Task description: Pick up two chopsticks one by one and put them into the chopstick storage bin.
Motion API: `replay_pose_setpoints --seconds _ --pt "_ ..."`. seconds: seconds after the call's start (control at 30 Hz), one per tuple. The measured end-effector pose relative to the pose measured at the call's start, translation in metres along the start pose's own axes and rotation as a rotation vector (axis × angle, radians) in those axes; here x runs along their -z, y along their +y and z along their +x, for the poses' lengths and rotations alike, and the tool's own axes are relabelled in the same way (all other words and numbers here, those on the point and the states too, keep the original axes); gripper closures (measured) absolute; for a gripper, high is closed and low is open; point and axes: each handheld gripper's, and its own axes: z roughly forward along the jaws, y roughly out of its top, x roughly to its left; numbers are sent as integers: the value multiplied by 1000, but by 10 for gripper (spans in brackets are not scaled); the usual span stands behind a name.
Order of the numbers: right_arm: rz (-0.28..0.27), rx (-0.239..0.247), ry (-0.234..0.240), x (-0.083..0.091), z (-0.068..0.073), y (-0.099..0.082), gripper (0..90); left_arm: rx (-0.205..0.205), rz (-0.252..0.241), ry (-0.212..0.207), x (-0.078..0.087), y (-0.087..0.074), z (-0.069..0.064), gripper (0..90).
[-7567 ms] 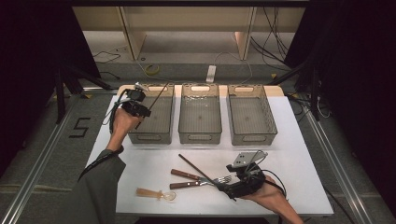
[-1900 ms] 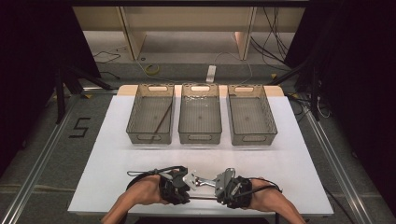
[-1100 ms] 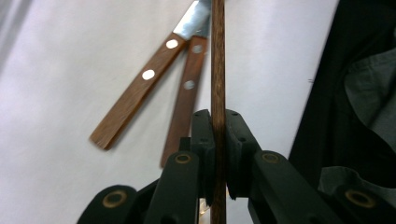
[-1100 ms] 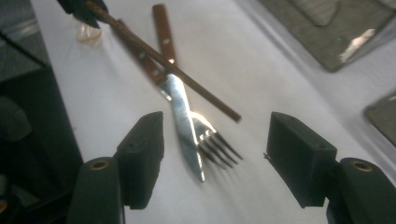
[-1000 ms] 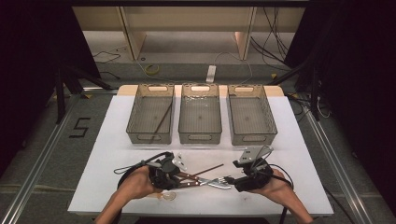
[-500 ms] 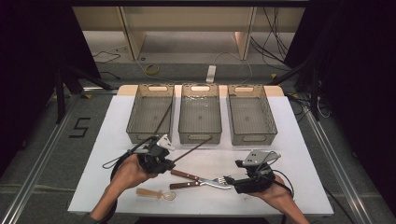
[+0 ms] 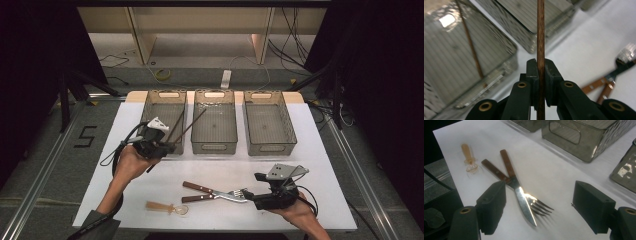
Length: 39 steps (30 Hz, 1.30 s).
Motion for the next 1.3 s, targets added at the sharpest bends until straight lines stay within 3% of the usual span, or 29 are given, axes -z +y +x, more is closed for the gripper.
replay_pose_setpoints --seconds 0.17,0.47,0.57,0.83,1.03,1.3 --pt "-33 -25 -11 4 -1 -3 263 65 -28 39 -4 12 21 835" --pt "-48 -33 -11 7 -1 -6 247 114 -46 130 -13 31 48 835" --pt "-45 -22 -16 7 0 -6 244 130 -50 139 -16 36 58 834" --pt "-44 -25 -16 9 0 -7 242 143 3 169 -32 42 77 833" --pt "-37 -10 -19 8 1 -7 242 199 -16 193 -42 42 92 833" --pt "-37 -10 -17 9 0 -7 244 212 -11 208 -46 43 99 832"
